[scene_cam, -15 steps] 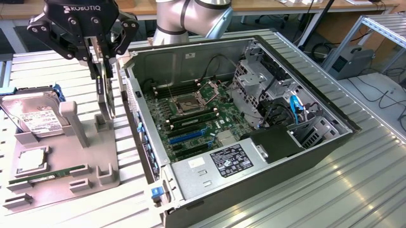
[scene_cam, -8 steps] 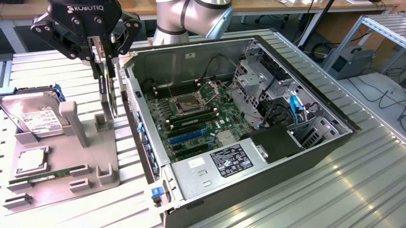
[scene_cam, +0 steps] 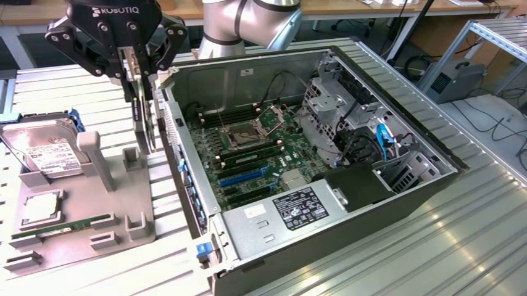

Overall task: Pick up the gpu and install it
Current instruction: 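Pick up the gpu and move the gpu toward the slot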

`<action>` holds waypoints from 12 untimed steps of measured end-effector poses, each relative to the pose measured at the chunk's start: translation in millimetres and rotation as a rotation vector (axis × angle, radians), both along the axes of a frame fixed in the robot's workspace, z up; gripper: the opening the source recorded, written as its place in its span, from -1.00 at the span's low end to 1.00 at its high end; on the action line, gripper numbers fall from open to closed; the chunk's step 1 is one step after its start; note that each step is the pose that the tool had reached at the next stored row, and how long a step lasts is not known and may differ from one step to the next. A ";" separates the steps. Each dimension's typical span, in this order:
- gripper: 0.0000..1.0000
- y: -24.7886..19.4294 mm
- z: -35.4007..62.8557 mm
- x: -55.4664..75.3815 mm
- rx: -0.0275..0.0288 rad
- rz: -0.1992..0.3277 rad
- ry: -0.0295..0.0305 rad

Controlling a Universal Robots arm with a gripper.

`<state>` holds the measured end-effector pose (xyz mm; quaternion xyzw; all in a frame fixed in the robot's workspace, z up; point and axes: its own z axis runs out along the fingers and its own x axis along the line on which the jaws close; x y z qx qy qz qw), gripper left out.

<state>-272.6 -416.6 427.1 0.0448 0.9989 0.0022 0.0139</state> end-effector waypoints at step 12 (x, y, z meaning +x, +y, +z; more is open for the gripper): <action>-0.47 0.0 0.0 7.6 -0.0007 0.000 -0.0001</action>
